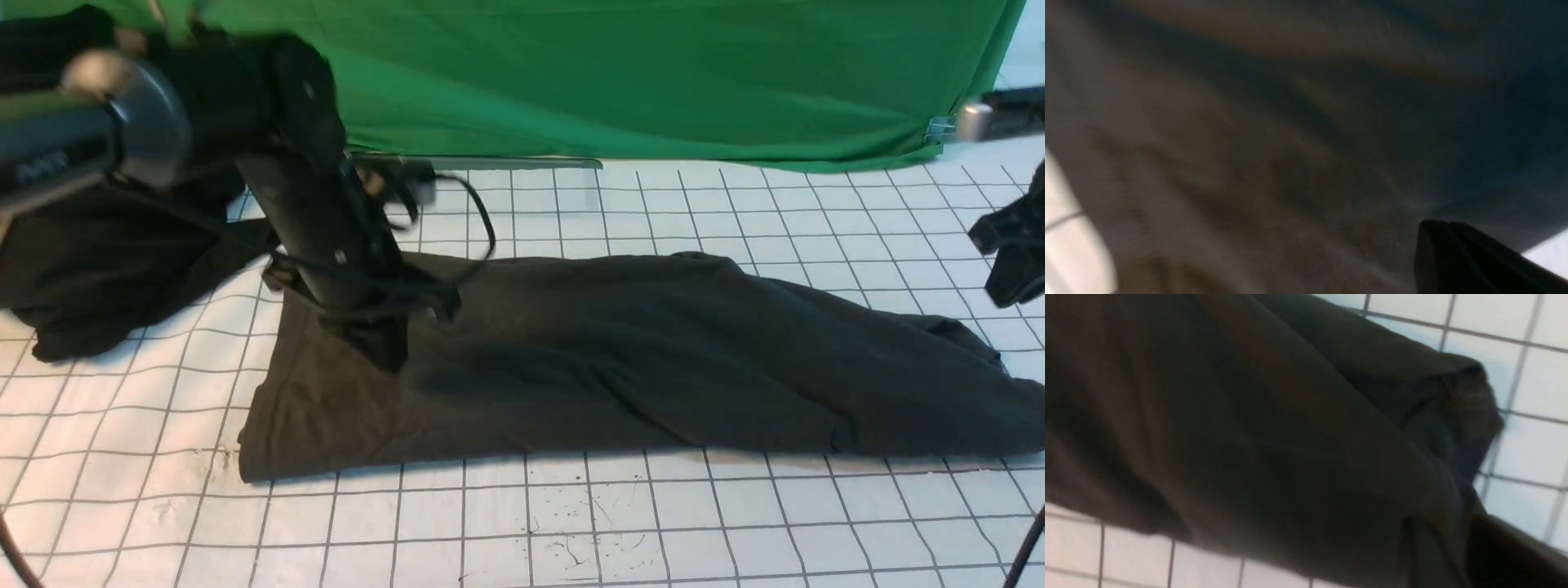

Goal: Fold a long-sleeved shirt over a white checkered tablecloth.
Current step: 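Pull the folded dark garment lengthwise by its ends to straighten it flat on the table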

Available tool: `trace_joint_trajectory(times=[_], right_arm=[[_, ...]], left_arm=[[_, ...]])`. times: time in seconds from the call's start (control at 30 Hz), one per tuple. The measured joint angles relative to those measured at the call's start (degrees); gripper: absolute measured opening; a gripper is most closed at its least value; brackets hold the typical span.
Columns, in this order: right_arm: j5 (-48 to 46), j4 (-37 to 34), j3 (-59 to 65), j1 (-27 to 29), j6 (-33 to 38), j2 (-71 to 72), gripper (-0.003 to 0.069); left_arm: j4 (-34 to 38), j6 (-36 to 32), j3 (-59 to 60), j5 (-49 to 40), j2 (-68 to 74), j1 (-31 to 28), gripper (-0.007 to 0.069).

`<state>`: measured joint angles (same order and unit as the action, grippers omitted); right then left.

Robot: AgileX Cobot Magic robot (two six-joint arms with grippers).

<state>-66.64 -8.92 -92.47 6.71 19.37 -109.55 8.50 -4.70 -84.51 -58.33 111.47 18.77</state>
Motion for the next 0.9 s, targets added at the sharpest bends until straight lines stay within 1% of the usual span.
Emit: trace_joint_trajectory(times=[0.03, 0.07, 0.1, 0.17, 0.27, 0.3, 0.33, 0.37, 0.4, 0.43, 0.47, 0.5, 0.53, 0.57, 0.6, 0.7, 0.9], right_arm=[[0.9, -1.1, 0.0, 0.6, 0.8, -1.1, 0.0296], [0.9, -1.2, 0.1, 0.7, 1.0, -1.1, 0.0306], [2.1, -1.9, 0.1, 1.0, 1.6, -2.8, 0.0362], [3.1, -2.4, 0.1, 1.1, 2.0, -4.9, 0.0396], [3.9, -3.8, 0.1, 1.1, 2.5, -7.8, 0.0402], [3.7, -5.6, 0.1, 1.1, 2.9, -9.4, 0.0388], [3.7, -5.8, 0.1, 1.1, 3.0, -9.6, 0.0385], [3.6, -6.5, 0.1, 1.1, 3.2, -10.4, 0.0372], [3.4, -7.0, 0.1, 1.1, 3.7, -11.8, 0.0321], [3.4, -7.0, 0.1, 1.1, 3.7, -11.8, 0.0321], [3.3, -7.2, 0.1, 1.1, 4.1, -12.7, 0.0222], [3.3, -7.2, 0.1, 1.1, 4.1, -12.7, 0.0146], [3.2, -7.2, 0.1, 1.1, 4.2, -12.7, 0.0088], [3.2, -7.2, 0.0, 1.1, 4.2, -12.7, 0.008], [3.1, -7.1, -0.4, 1.1, 4.2, -12.4, 0.0039], [3.1, -5.7, -2.1, 1.1, 4.0, -11.1, 0.0013], [4.2, 0.2, -6.4, 1.1, 1.2, -8.1, 0.001]], left_arm=[[-0.1, 0.0, 1.3, 1.1, 0.2, 0.1, 0.0], [-0.2, 0.0, 1.7, 1.6, 0.2, 0.2, 0.0], [-0.5, 0.3, 2.7, 2.6, 0.5, 0.2, 0.0], [-1.4, 1.2, 3.5, 3.3, 1.2, 0.0, 0.0], [-2.2, 1.7, 3.7, 3.5, 1.9, -0.1, 0.0], [-2.3, 1.8, 3.7, 3.7, 2.1, -0.1, 0.0], [-2.3, 1.8, 3.7, 3.7, 2.2, -0.1, 0.0], [-2.4, 1.9, 3.7, 3.8, 2.3, -0.1, 0.0], [-2.4, 1.9, 3.7, 4.2, 2.3, -0.2, 0.0], [-2.4, 1.9, 3.7, 4.2, 2.3, -0.2, 0.0], [-2.4, 1.9, 3.7, 4.4, 2.3, -0.2, 0.0], [-2.4, 1.9, 3.7, 4.5, 2.3, -0.2, 0.0], [-2.4, 1.9, 3.7, 4.6, 2.3, -0.2, 0.0], [-2.4, 1.9, 3.7, 4.6, 2.3, -0.2, 0.0], [-2.4, 1.9, 3.7, 4.6, 2.3, -0.2, 0.0], [-2.5, 1.9, 3.7, 4.6, 2.3, -0.2, 0.0], [-2.5, 1.9, 3.7, 4.6, 2.4, -0.2, 0.0]])
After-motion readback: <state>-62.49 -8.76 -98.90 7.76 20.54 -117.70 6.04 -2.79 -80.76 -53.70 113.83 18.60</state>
